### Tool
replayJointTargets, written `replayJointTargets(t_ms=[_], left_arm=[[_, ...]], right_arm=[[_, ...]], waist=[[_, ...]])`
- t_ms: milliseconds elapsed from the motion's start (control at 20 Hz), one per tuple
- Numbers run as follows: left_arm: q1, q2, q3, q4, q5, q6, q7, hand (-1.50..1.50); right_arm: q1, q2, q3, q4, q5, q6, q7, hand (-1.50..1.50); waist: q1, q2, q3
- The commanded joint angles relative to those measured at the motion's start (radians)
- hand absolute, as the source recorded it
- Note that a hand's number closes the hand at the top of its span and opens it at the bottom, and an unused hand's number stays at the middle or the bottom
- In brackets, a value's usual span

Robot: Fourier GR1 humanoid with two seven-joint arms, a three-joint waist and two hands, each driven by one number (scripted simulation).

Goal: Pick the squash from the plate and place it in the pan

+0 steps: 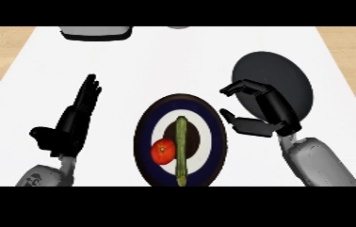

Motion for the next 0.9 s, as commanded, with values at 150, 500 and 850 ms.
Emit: replayJointTargets(t_ms=[150,500,850], left_arm=[[0.047,-0.122,-0.103,-0.004,-0.074,-0.019,-0.123,0.00],[0.036,-0.113,-0.077,-0.083,-0.064,-0.036,-0.003,0.00],[-0.003,-0.120,-0.067,-0.071,-0.093,-0.033,-0.005,0.00]], right_arm=[[0.152,-0.086,0.073,-0.169,0.114,0.056,-0.034,-1.50],[0.052,-0.121,0.094,-0.304,0.241,0.095,0.214,-1.50],[-0.176,-0.065,0.223,-0.236,0.322,0.261,0.493,-1.50]], waist=[[-0.012,0.007,0.003],[-0.003,0.006,0.003],[0.007,0.006,0.002]])
